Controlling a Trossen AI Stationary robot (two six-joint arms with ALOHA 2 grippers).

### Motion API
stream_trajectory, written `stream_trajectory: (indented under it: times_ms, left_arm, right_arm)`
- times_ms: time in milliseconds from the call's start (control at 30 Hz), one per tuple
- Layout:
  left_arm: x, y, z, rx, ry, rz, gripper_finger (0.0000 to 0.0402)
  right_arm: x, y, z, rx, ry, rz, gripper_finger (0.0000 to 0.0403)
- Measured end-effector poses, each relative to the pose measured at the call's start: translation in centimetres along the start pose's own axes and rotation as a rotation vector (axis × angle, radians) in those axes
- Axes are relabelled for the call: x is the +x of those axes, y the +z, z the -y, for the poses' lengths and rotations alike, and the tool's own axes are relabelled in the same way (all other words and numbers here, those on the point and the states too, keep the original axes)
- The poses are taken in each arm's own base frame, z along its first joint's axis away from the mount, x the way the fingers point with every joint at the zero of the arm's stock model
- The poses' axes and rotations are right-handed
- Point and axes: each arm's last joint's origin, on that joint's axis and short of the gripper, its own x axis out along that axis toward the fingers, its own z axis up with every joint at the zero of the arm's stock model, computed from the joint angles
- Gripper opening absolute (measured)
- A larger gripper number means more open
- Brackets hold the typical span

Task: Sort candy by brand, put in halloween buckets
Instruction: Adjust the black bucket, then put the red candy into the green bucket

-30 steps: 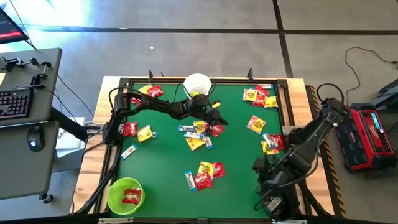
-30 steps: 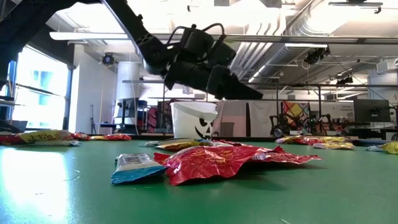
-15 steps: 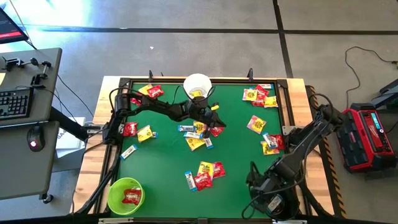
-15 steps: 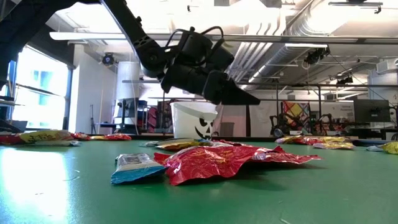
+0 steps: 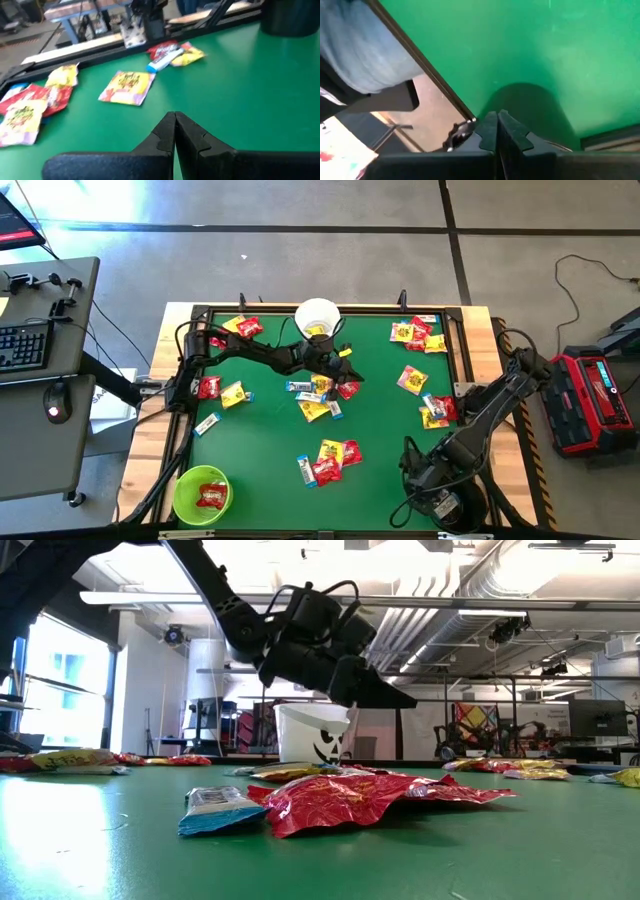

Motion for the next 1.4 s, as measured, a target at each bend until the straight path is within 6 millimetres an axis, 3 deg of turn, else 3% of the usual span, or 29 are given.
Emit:
stream_trajectory:
  times_ms: [233, 600, 767, 1133, 1400]
  left_arm:
    - [-1.9, 2.9, -0.2, 0.047, 0.004, -0.02, 0.0]
    - [-2.8, 4.0, -0.1, 0.047, -0.058, -0.01, 0.0]
    - [-2.9, 3.7, 0.0, 0.046, -0.059, -0.01, 0.0]
    - [-4.6, -1.1, 0.8, -0.038, -0.021, -0.025, 0.0]
    - [-5.8, 0.1, 1.8, 0.021, -0.028, -0.115, 0.0]
  right_arm:
    - [-2.0, 0.7, 0.4, -0.105, -0.116, 0.16, 0.0]
    - [0.1, 6.5, 3.2, -0.292, -0.158, 0.279, 0.0]
    - [0.2, 9.0, 5.0, -0.382, -0.111, 0.457, 0.0]
    - [1.0, 13.4, 11.1, -0.45, -0.074, 0.79, 0.0]
    - [2.3, 15.8, 15.6, -0.47, -0.028, 1.053, 0.0]
